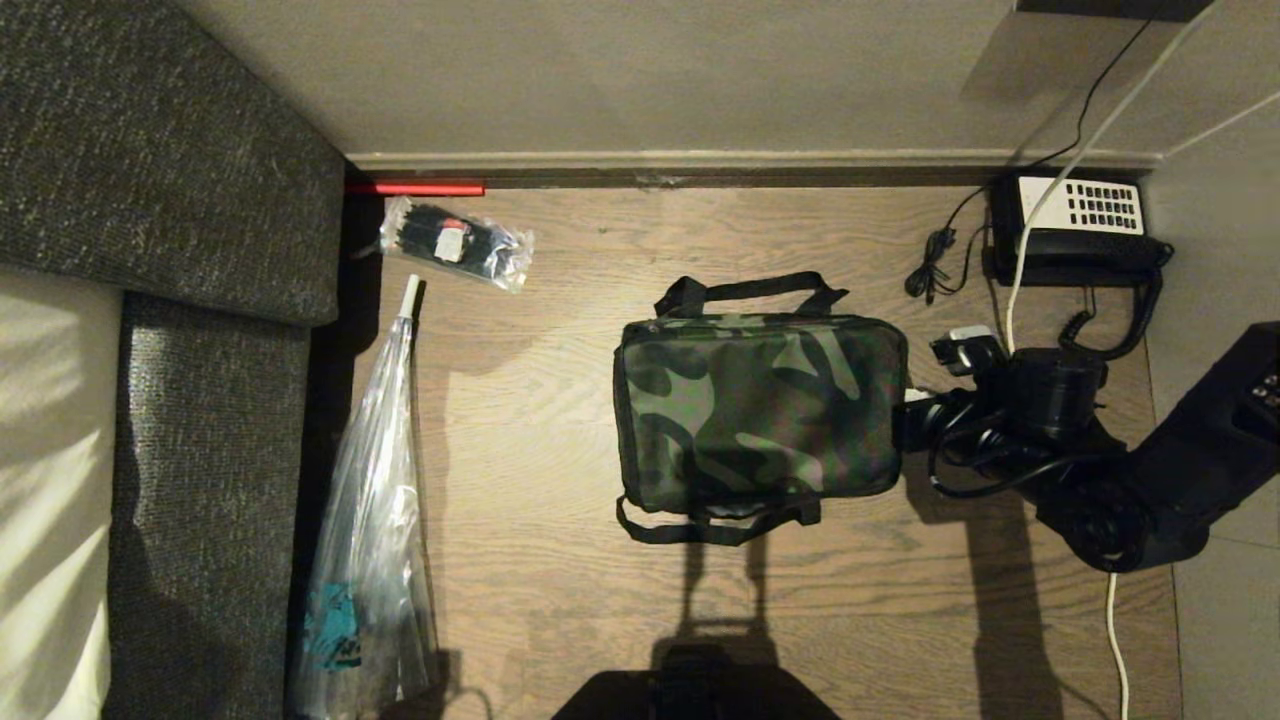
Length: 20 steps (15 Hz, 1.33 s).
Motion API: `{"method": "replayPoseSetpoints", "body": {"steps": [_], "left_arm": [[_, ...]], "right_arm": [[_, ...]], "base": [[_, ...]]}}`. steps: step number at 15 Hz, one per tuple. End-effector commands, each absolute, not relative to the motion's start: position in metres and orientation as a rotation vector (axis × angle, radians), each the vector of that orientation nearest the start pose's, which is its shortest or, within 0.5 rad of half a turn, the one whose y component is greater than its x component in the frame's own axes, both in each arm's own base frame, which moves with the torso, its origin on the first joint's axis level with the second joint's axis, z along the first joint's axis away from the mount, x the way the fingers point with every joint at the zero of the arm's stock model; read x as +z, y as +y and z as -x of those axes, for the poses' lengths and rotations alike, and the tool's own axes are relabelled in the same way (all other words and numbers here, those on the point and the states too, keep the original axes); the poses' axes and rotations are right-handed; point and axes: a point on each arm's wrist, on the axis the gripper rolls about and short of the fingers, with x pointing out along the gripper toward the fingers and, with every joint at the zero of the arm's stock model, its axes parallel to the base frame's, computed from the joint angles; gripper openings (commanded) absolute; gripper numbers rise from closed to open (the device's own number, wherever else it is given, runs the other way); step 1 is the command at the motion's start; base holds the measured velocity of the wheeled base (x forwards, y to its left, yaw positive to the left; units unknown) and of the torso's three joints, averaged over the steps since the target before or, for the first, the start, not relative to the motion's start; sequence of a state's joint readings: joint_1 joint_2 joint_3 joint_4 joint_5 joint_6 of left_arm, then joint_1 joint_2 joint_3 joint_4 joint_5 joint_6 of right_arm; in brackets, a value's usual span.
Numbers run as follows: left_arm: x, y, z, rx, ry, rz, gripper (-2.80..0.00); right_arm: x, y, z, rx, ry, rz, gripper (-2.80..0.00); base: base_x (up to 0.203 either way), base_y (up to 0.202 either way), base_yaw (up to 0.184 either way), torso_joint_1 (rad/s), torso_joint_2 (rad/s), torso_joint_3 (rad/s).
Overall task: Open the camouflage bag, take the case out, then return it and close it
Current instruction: Open the top of the storage box
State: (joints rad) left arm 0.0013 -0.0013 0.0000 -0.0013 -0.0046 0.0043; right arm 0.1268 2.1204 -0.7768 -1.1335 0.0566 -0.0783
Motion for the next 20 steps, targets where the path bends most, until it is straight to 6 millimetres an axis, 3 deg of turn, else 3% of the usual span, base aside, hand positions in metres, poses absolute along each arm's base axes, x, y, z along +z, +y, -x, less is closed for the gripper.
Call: {"method": "replayPoseSetpoints", "body": {"steps": [1, 4, 11, 20], "left_arm": [[0.075, 0.0, 0.023, -0.003, 0.0, -0.005, -2.8], [0.075, 0.0, 0.023, -0.003, 0.0, -0.005, -2.8], [0.075, 0.0, 0.023, -0.003, 0.0, -0.005, -2.8], [0.075, 0.0, 0.023, -0.003, 0.0, -0.005, -2.8]], "right_arm": [[0.083, 0.049, -0.366, 0.169, 0.206, 0.092, -2.8], [0.083, 0.046, -0.361, 0.091, 0.22, 0.1, -2.8], [0.095, 0.046, -0.352, 0.097, 0.192, 0.022, -2.8], [0.112, 0.055, -0.337, 0.206, 0.245, -0.031, -2.8]], "base": [[0.0, 0.0, 0.0, 0.0, 0.0, 0.0], [0.0, 0.0, 0.0, 0.0, 0.0, 0.0], [0.0, 0.0, 0.0, 0.0, 0.0, 0.0], [0.0, 0.0, 0.0, 0.0, 0.0, 0.0]]}}
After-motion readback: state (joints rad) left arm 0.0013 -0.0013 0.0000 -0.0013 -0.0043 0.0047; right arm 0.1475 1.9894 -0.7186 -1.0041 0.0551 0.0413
